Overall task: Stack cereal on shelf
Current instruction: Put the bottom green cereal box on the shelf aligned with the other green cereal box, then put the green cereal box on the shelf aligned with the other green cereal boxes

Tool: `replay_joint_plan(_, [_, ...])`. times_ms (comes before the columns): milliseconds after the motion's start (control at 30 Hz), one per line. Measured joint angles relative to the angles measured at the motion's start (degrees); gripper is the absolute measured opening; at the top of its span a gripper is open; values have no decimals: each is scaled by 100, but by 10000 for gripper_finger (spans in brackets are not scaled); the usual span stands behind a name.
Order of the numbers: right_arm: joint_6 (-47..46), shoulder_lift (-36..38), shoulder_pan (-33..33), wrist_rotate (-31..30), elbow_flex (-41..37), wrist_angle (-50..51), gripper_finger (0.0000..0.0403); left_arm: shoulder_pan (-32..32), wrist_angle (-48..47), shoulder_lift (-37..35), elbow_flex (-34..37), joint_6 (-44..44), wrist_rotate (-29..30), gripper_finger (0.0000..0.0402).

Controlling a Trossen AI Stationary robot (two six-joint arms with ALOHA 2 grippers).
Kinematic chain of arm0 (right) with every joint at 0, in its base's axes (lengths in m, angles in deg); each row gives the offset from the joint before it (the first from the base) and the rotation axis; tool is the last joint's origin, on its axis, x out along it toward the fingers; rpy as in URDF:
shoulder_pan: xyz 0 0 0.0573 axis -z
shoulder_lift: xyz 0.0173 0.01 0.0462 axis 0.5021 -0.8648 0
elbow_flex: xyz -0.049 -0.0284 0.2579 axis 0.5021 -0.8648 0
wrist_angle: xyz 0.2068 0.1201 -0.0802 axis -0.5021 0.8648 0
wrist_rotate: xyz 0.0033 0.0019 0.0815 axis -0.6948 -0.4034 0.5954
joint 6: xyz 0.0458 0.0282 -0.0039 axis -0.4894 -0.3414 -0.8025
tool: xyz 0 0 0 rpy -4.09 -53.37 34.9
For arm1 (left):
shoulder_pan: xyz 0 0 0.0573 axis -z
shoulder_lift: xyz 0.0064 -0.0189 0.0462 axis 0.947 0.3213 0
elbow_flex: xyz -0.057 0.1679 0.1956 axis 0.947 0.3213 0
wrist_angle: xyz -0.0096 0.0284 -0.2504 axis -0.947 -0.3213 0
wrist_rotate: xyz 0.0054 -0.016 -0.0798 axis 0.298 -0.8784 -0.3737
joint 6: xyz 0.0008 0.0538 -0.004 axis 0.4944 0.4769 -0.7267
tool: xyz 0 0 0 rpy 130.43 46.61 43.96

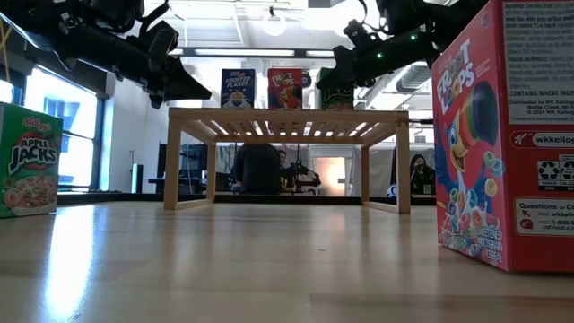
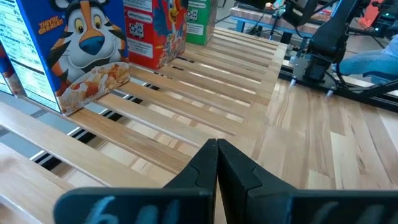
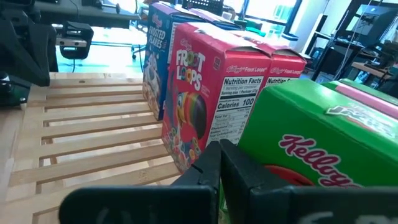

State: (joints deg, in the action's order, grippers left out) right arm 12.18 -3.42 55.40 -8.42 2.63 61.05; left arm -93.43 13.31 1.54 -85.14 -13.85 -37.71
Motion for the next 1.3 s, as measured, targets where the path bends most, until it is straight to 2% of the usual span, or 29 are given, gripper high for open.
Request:
replay_joint_plan(233, [211, 235, -218, 128, 0, 53, 0, 0, -54, 0, 0, -97, -49, 0])
replay_joint_plan(433, [436, 682, -794, 289, 0, 867, 0, 207, -377, 0, -7, -210, -160, 0])
replay_joint_plan(567, [202, 671, -1203, 563, -2, 997, 0, 532, -691, 2, -188, -208, 153, 0])
replay_joint_plan(733, [159, 647, -1757, 268, -2, 890, 0, 957, -1771, 0, -734, -246, 700, 0])
replay_joint_plan(867, [195, 626, -2015, 271, -479, -88, 0, 1301, -2576, 0, -1193, -389, 1110, 0])
replay_joint_plan(1000, [18, 615, -2028, 351, -1354, -1924, 0, 1578, -3149, 2, -1598, -777, 1298, 0])
replay_joint_plan(1167, [142, 724, -1956, 416, -2210, -3787, 0, 1771, -4091, 180, -2123, -1920, 945, 0])
replay_joint_plan(1300, [135, 784, -1923, 501, -2654, -4117, 0, 1950, -5204, 439, -2566, -3076, 873, 5])
